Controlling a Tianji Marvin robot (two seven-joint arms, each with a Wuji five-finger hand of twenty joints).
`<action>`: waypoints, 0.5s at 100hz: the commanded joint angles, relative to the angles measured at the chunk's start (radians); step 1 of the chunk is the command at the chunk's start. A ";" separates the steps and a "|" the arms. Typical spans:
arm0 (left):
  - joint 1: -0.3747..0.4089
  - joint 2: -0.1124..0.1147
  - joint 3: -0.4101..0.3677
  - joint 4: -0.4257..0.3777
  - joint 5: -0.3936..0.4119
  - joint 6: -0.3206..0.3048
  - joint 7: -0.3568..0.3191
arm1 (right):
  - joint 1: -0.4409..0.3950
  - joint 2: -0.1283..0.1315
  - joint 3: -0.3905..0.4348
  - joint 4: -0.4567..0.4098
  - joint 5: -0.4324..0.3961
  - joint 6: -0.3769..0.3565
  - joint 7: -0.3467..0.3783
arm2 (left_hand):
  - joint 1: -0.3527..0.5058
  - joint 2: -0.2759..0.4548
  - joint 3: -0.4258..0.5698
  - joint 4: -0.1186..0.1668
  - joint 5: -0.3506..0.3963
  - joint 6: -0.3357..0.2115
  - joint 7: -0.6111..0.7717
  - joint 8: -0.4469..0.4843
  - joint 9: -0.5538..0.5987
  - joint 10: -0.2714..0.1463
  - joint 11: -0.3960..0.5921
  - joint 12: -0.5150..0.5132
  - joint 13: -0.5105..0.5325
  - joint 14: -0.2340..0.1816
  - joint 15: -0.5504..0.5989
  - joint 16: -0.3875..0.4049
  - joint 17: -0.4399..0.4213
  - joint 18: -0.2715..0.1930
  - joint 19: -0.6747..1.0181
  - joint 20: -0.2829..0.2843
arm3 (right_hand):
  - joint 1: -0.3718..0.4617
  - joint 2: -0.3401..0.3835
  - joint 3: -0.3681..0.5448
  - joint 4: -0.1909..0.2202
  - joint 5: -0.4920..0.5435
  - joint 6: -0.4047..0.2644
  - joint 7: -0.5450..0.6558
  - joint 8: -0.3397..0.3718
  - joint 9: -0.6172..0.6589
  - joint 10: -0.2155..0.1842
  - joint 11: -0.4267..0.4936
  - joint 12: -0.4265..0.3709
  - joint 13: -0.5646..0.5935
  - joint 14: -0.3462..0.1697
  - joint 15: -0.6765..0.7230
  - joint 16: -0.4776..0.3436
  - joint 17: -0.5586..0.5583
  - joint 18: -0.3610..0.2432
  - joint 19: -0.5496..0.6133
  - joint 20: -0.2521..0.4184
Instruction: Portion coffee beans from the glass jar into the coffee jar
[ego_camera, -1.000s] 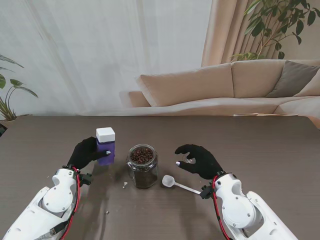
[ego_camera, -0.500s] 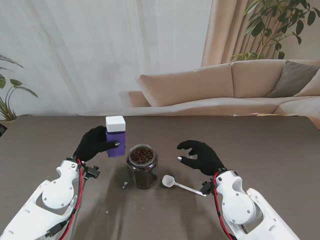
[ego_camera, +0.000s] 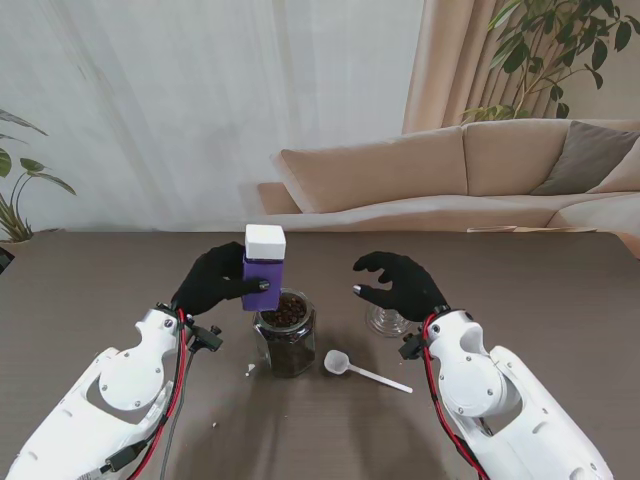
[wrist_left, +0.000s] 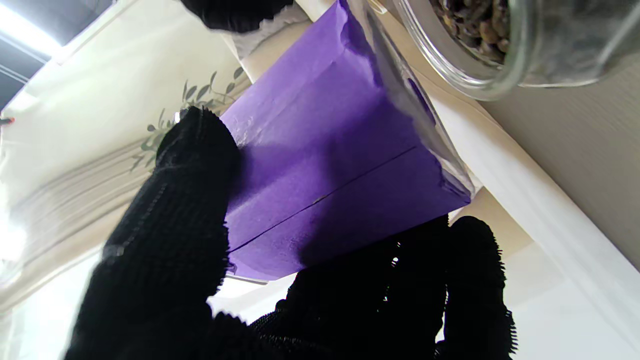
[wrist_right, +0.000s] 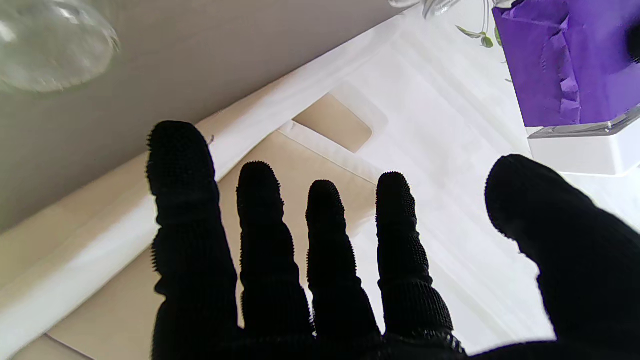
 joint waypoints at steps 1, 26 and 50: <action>-0.006 0.002 0.008 -0.025 0.017 -0.012 -0.031 | 0.036 0.001 -0.002 -0.030 -0.020 0.011 0.028 | 0.265 0.164 0.219 0.079 0.026 -0.013 0.468 0.057 0.046 -0.080 0.108 0.050 0.010 0.029 0.030 0.020 -0.009 -0.035 0.052 0.033 | -0.006 0.011 0.007 0.022 0.017 0.006 0.012 -0.010 0.016 0.015 -0.001 -0.010 0.027 0.000 -0.002 0.008 -0.467 0.005 0.028 0.004; -0.018 0.018 0.023 -0.043 0.087 -0.040 -0.062 | 0.092 0.020 -0.004 -0.092 -0.087 0.051 0.109 | 0.262 0.166 0.215 0.079 0.024 -0.021 0.472 0.055 0.049 -0.088 0.108 0.056 0.015 0.023 0.033 0.024 -0.003 -0.041 0.055 0.039 | -0.028 -0.004 -0.021 0.014 -0.043 -0.001 -0.010 -0.015 0.011 0.004 -0.010 -0.012 0.034 -0.003 0.003 0.013 -0.461 0.009 0.043 0.009; -0.022 0.024 0.030 -0.045 0.150 -0.080 -0.052 | 0.145 0.045 -0.005 -0.166 -0.110 0.067 0.245 | 0.259 0.165 0.216 0.078 0.025 -0.026 0.477 0.053 0.052 -0.093 0.105 0.057 0.019 0.017 0.031 0.025 0.002 -0.046 0.055 0.041 | -0.042 0.024 -0.200 0.014 -0.157 0.039 -0.045 -0.038 -0.047 -0.013 0.000 0.007 0.018 -0.015 0.036 0.049 -0.475 -0.003 0.056 0.038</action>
